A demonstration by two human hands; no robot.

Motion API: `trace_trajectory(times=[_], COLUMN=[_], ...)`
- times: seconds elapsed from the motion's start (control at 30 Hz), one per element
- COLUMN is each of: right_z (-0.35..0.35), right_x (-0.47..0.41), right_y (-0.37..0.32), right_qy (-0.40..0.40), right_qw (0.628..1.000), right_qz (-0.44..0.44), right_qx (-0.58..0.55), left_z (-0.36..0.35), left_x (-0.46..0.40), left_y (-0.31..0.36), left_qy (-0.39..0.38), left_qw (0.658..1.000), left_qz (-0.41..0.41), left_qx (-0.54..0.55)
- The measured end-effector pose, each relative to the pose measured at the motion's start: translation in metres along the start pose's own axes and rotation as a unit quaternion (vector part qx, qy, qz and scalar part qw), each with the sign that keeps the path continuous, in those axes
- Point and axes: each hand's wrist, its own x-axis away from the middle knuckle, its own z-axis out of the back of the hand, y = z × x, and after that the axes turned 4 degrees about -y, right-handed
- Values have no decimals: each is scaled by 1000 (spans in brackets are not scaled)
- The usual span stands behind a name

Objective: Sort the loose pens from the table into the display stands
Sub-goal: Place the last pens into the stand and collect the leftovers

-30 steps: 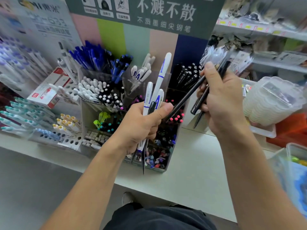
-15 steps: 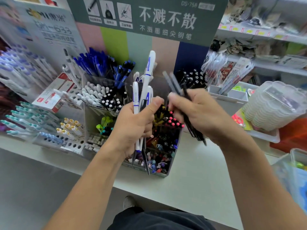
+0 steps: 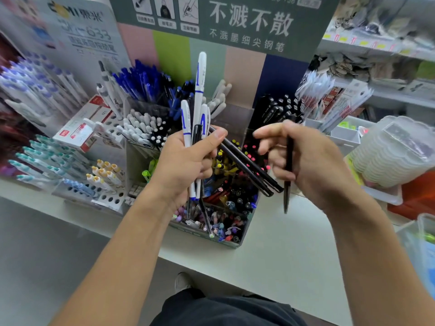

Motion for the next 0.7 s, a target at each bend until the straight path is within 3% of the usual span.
trace_trajectory(times=[0.1,0.2,0.3,0.37,0.53,0.7], right_z=[6,6,6,7,-21,-43], right_x=[9,13,22,27,19,11], right_y=[-6,-8,-12,-12,8,15], right_qy=[30,138,236,259,212,176], right_qw=[991,972,930,911,955,972], right_qz=[72,190,280,318,207,100], right_qx=[-107,7,-34,-40,-4,-122], left_z=[2,2,7,11,-1,-19], left_x=[-2,-4,-6,-7,-5,-3], left_y=[1,0,2,4,10,9], left_qy=[16,43,73,86,96,116], left_qw=[1000,997,990,986,984,977], left_qz=[6,9,8,-2,-25,-40], left_qx=[17,57,121,141,146,176])
